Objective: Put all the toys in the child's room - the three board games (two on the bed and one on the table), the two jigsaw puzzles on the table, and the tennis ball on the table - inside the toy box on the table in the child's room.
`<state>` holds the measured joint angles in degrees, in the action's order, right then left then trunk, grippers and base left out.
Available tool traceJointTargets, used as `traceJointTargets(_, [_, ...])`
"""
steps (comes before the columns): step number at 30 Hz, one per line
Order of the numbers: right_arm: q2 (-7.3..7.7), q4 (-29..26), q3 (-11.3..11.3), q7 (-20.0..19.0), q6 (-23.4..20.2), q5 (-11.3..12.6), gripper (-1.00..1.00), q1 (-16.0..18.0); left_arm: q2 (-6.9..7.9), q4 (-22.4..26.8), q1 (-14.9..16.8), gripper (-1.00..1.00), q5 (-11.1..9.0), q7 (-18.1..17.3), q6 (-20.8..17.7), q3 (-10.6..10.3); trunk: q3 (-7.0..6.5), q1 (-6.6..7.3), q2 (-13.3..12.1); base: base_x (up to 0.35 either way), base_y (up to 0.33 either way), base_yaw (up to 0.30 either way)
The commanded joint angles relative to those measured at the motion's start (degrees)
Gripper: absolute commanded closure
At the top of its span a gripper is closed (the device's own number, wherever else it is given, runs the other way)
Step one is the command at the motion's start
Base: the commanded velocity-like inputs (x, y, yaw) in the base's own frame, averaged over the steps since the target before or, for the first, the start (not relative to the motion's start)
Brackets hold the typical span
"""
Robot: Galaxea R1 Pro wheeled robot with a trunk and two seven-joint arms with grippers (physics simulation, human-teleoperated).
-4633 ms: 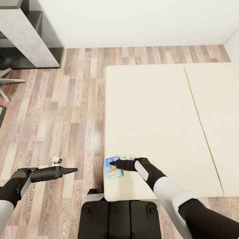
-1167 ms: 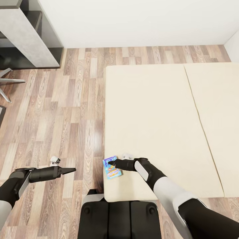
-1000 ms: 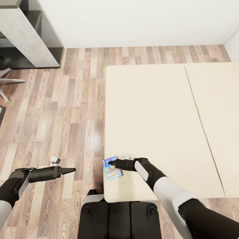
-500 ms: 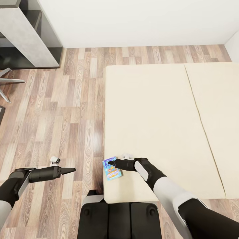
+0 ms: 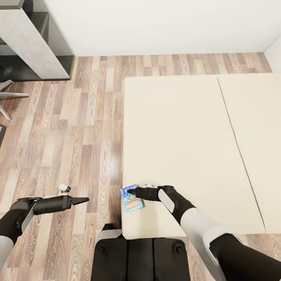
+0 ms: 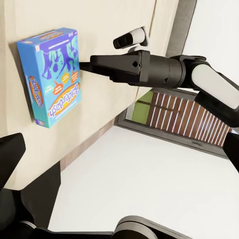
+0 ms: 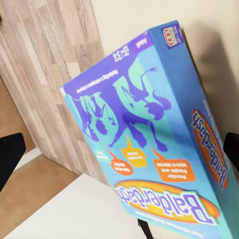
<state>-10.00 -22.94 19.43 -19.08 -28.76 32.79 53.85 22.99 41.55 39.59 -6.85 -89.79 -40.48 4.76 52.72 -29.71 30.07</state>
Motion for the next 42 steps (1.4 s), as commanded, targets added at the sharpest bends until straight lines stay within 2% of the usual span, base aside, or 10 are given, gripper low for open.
traceJointTargets(1, [0.0, 0.0, 0.1, -0.1, -0.2, 0.0, -1.0, 0.0, 0.03, 0.0, 0.0, -1.0, 0.0, -0.2, -0.6, 0.0, 0.05, -0.02, 0.1, 0.0, 0.0, 0.0])
traceJointTargets(42, [0.0, 0.0, 0.1, -0.1, -0.1, 0.0, -1.0, 0.0, 0.02, 0.0, 0.0, -1.0, 0.0, -0.2, -0.6, 0.1, 0.05, -0.02, 0.1, -0.007, 0.018, 0.0])
